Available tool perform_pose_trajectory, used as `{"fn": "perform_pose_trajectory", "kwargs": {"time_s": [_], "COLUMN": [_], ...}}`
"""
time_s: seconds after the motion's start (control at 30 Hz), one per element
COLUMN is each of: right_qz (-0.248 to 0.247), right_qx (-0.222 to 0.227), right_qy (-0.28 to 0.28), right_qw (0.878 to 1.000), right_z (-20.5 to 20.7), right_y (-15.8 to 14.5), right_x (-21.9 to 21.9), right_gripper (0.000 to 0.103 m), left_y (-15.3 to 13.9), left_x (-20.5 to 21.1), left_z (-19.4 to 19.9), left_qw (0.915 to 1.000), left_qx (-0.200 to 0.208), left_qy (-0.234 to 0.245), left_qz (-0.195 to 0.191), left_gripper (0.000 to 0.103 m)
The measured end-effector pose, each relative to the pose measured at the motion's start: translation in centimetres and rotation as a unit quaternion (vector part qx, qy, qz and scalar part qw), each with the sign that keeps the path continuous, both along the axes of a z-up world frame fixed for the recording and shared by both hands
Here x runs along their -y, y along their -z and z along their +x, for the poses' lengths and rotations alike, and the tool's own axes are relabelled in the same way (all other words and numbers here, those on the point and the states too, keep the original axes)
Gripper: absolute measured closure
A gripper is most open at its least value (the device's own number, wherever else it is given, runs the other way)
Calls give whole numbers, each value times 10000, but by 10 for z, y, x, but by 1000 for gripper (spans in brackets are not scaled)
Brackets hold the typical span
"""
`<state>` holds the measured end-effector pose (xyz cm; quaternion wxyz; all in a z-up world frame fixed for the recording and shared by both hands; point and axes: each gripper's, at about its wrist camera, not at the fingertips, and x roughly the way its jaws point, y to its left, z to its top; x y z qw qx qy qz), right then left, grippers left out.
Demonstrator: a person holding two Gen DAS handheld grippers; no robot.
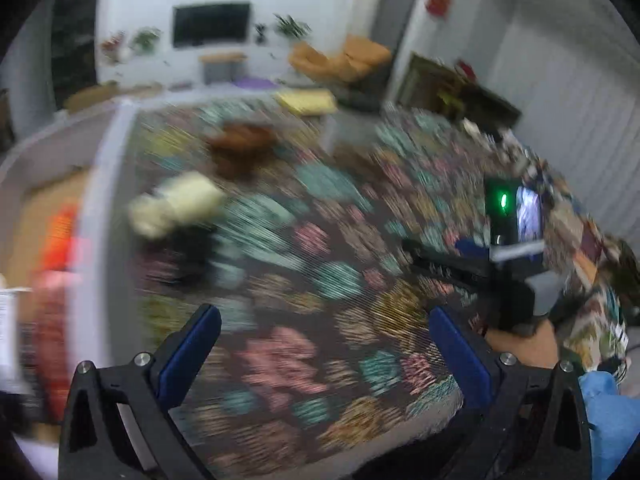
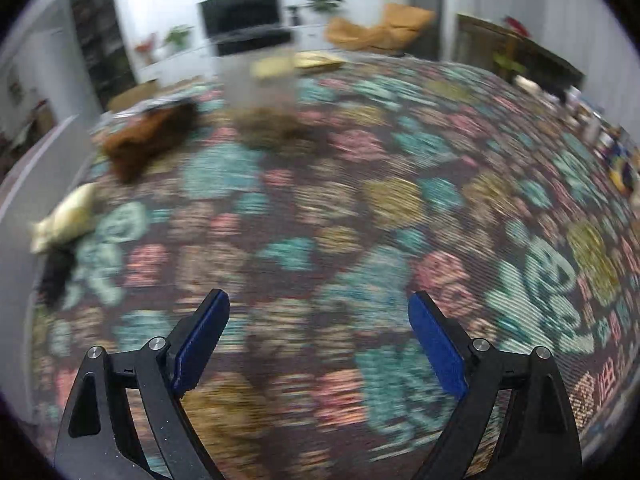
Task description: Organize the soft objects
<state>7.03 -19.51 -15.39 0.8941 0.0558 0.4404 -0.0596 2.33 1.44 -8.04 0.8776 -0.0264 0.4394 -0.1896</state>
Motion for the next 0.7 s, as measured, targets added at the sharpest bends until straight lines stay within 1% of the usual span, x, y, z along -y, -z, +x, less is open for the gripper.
{"fn": "perform_pose_trajectory", "kwargs": {"time_s": [0.07, 0.13, 0.17, 0.23, 0.3, 0.37, 0.4, 0.47, 0.7], "right_qz": [101, 105, 23, -93, -215, -264, -247, -183, -199], "right_qx": [-42, 113, 175, 165, 23, -110, -180, -181, -201], "right_qy": [257, 365, 420, 451, 499, 554, 574, 599, 592], "right_qw": [9996, 9992, 9990, 9988, 9985, 9981, 9979, 9979, 9978], "right_z": [-2, -5, -6, -6, -2, 3, 5, 6, 4], "right_y": [1, -2, -3, -2, 3, 8, 12, 14, 15], "right_x": [11, 15, 15, 14, 14, 12, 13, 16, 15], "right_gripper": [11, 10, 10, 10, 10, 10, 10, 10, 9], "left_y": [32, 60, 71, 86, 89, 97, 100, 102, 101], "left_x": [28, 45, 52, 56, 61, 65, 60, 55, 53], "left_z": [14, 31, 40, 54, 66, 79, 82, 86, 82], "left_qw": [9996, 9988, 9982, 9967, 9938, 9931, 9934, 9943, 9947], "left_qx": [-157, -235, -225, -193, -41, -30, -57, -44, -2], "left_qy": [13, 32, 28, 22, -12, 110, 140, 116, 107], "left_qz": [220, 440, 563, 785, 1111, 1164, 1136, 1061, 1027], "left_gripper": [0, 0, 0, 0, 0, 0, 0, 0, 0]}}
